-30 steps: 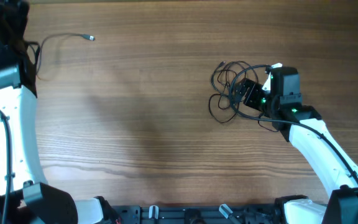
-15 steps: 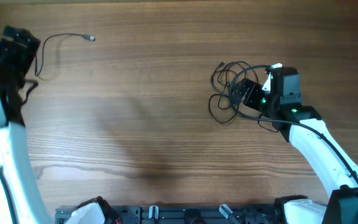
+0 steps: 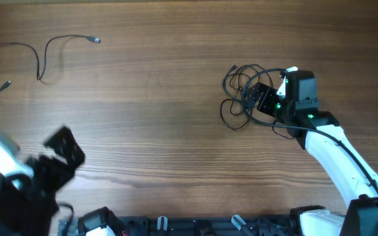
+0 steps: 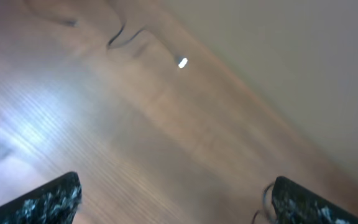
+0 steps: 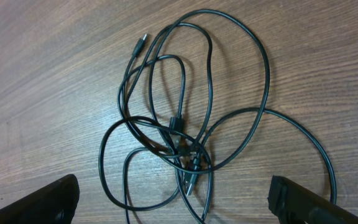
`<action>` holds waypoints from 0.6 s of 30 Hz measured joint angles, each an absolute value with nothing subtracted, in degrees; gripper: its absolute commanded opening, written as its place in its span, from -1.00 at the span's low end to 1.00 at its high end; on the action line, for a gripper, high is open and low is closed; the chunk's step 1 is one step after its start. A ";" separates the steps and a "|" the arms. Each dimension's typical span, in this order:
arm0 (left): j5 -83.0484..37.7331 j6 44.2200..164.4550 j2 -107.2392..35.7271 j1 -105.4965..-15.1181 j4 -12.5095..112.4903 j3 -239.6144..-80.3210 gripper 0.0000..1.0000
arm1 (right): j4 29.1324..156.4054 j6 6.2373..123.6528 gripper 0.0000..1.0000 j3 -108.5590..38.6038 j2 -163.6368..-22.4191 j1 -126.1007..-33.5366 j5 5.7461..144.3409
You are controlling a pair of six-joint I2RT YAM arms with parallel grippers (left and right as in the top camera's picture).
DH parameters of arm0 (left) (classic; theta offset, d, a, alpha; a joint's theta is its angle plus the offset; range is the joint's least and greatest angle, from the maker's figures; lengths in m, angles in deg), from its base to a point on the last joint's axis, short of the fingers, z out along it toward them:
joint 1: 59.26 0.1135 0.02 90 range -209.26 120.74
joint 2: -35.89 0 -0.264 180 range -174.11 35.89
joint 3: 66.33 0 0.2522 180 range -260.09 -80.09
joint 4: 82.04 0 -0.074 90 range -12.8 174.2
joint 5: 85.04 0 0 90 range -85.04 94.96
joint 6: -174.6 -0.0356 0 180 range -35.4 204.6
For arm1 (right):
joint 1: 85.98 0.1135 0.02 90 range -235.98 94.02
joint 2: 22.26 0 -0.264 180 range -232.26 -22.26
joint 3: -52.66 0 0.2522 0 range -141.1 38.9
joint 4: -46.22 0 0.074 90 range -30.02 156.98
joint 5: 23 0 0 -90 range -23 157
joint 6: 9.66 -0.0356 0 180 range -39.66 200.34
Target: Untangle cables
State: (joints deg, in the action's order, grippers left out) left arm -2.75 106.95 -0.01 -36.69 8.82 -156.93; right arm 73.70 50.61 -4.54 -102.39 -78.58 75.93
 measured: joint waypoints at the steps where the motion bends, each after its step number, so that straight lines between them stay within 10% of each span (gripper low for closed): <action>1: -1.48 106.60 1.28 -36.69 5.17 -156.84 1.00 | 73.72 50.61 0.99 -4.54 -102.39 -78.58 75.93; 18: 13.73 105.42 2.00 -36.69 -9.08 -156.43 1.00 | 77.72 35.79 1.00 -4.52 -102.42 -78.58 82.90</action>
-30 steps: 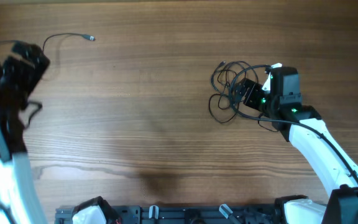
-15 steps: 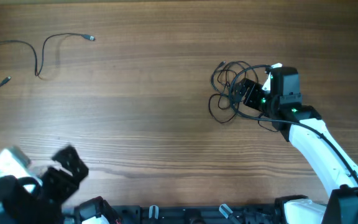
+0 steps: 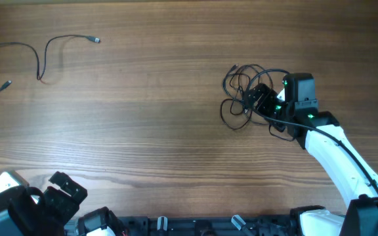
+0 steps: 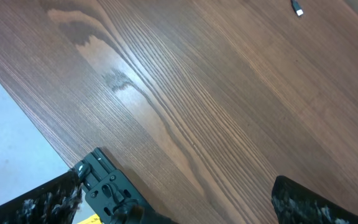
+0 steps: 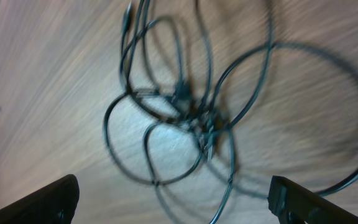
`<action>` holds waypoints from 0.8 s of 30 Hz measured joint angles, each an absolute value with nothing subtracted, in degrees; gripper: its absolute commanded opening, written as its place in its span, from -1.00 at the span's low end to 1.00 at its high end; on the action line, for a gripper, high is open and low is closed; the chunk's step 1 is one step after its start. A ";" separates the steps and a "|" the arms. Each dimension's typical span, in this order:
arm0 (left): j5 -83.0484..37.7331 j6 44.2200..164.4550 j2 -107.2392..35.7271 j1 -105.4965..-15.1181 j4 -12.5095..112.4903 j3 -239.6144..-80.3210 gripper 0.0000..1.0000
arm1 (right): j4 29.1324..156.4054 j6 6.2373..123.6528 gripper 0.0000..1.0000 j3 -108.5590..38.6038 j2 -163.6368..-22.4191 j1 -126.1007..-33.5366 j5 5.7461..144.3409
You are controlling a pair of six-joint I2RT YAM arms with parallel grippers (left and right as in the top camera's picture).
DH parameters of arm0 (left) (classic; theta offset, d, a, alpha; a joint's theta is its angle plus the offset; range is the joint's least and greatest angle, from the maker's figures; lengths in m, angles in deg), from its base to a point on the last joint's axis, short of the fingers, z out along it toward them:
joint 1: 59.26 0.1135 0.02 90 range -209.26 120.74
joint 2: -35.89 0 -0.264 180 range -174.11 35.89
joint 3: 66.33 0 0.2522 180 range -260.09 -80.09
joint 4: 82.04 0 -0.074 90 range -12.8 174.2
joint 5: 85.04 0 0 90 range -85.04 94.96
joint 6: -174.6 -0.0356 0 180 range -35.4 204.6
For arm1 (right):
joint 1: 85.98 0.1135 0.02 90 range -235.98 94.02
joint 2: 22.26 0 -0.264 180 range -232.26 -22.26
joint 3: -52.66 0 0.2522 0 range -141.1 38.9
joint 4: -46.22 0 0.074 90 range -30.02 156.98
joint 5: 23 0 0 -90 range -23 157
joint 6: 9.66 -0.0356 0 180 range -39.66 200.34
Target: Untangle cables
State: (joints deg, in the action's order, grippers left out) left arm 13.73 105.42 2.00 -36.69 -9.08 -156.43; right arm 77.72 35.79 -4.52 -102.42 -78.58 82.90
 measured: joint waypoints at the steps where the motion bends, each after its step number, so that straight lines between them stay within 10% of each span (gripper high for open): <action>1: 13.76 105.42 2.00 -36.69 -9.08 -156.43 1.00 | 76.30 36.99 1.00 -4.43 -102.42 -78.58 85.33; 9: 13.76 105.40 2.00 -36.69 -9.08 -156.43 1.00 | 65.74 45.84 0.92 -4.43 -104.60 -74.12 92.26; 15: 13.78 105.40 2.00 -36.69 -9.27 -156.32 1.00 | 54.99 44.49 0.17 -4.39 -114.90 -70.80 88.15; 19: 13.80 105.40 2.00 -36.69 -9.27 -156.32 1.00 | 50.25 42.48 -0.91 -4.41 -120.10 -70.80 87.51; 24: 14.11 105.38 2.00 -36.69 -9.25 -156.32 1.00 | 40.35 42.06 -0.91 -4.08 -122.39 -70.87 93.68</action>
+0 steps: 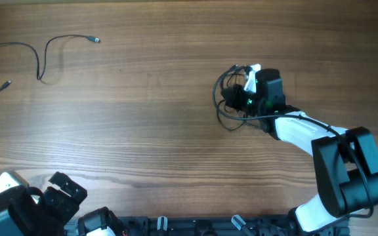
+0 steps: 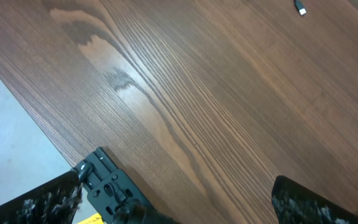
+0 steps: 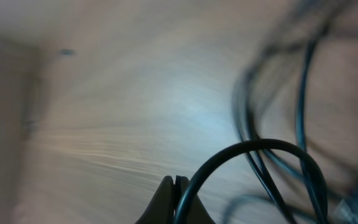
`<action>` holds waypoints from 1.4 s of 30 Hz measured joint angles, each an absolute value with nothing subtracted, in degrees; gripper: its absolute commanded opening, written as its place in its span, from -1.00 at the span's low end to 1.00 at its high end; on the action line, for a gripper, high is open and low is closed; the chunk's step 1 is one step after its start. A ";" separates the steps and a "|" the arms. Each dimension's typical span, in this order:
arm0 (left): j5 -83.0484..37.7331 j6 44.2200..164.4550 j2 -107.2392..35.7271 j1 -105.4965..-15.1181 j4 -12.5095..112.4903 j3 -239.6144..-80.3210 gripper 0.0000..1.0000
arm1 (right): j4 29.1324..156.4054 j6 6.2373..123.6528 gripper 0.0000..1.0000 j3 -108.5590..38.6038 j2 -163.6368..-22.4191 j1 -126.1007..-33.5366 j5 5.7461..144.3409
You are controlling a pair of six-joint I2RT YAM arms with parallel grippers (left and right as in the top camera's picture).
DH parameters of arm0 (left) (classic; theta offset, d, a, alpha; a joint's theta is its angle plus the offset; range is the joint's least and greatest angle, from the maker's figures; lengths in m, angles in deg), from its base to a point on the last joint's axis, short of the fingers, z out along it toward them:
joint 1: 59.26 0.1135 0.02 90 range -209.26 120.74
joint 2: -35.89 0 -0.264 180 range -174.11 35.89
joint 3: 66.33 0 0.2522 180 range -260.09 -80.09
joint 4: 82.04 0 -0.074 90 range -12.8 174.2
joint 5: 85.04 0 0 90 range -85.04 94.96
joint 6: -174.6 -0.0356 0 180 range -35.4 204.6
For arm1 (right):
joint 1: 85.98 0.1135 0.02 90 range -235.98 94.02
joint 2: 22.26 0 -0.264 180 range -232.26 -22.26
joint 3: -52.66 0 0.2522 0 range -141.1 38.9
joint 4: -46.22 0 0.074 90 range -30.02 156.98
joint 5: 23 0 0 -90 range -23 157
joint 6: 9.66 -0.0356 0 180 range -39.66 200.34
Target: Untangle cables
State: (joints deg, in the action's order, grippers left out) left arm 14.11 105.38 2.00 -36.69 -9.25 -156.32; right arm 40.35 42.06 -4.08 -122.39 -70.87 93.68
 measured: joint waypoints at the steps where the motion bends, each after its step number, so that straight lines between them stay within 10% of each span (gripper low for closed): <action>1: 14.15 105.38 2.00 -36.69 -9.25 -156.32 1.00 | 39.41 42.04 -0.91 -4.45 -121.96 -70.87 95.27; 27: -10.16 120.41 1.98 -36.69 9.94 -155.05 1.00 | 51.08 56.49 -0.91 -18.79 -106.13 -77.95 133.57; 42: -33.91 142.77 -0.49 -39.64 35.51 -124.25 1.00 | 47.97 57.71 -0.91 -18.79 -106.13 -77.95 136.54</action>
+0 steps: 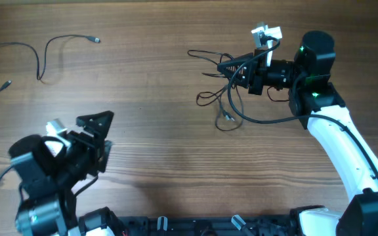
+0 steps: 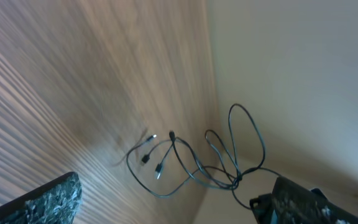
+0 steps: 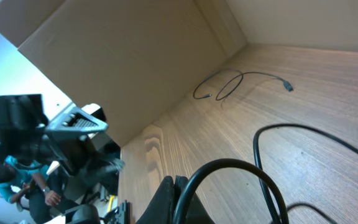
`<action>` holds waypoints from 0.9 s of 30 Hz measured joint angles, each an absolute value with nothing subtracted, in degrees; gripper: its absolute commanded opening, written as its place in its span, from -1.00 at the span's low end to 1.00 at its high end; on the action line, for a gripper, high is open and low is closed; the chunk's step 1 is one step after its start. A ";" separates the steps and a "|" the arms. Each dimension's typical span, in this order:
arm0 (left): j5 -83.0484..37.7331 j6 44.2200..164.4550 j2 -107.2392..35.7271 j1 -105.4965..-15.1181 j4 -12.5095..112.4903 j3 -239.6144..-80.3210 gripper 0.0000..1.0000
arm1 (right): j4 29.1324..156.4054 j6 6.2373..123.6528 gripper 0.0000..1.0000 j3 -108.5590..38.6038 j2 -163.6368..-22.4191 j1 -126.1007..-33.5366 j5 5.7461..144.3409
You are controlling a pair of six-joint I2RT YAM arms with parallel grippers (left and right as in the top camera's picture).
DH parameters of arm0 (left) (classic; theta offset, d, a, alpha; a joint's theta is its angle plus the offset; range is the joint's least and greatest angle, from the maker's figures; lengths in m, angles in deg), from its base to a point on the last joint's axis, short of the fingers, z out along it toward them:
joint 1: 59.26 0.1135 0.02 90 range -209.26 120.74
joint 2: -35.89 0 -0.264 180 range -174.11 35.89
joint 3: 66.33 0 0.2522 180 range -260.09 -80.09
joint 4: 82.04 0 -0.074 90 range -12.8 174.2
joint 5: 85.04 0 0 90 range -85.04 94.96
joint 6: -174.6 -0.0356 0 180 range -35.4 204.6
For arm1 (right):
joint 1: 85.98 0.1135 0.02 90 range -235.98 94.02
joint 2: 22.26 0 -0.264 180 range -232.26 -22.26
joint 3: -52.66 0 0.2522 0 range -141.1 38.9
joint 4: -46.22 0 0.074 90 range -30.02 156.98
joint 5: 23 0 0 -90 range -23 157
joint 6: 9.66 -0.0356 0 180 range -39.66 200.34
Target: Untangle cables
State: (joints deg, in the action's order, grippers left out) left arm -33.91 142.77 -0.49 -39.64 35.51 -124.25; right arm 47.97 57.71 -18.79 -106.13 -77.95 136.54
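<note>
A tangle of thin black cables [image 1: 231,98] hangs from my right gripper [image 1: 233,71], which is raised above the table at the right. Its loose ends trail toward the left [image 1: 192,52]. In the right wrist view the right gripper [image 3: 174,186] is shut on a black cable loop [image 3: 229,165]. My left gripper [image 1: 100,134] is at the lower left, open and empty, facing the tangle. The left wrist view shows the tangle of cables [image 2: 191,158] ahead, with both fingers [image 2: 42,199] wide apart. One separate cable [image 1: 44,56] lies at the far left.
The wooden table [image 1: 156,131] carries nothing else besides the cables. The separate cable also shows far off in the right wrist view [image 3: 241,79]. A black rail runs along the table's front edge [image 1: 176,223].
My right gripper, shut on the cable loop, went from low on the table to raised and farther back, so the tangle is now pulled up and stretched out. My left arm came in from the front-left corner.
My right gripper was open above the tangle lying on the table, while my left arm was at the front left. Then the left arm sat at the corner. Then the right gripper was shut on a loop, and now holds the tangle up.
</note>
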 measured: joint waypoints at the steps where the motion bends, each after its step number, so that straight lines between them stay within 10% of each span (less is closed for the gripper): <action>1: -34.57 144.54 -1.32 -41.24 37.35 -122.85 1.00 | 47.95 57.69 -0.91 -18.79 -106.13 -77.95 136.14; 21: -29.67 190.73 -52.09 -83.44 101.17 -120.84 0.99 | 49.90 56.03 -0.91 -18.81 -106.11 -77.95 132.25; 27: -28.76 198.73 -52.66 -84.03 106.96 -120.87 0.28 | 53.42 56.64 -0.91 -18.81 -106.11 -75.79 127.84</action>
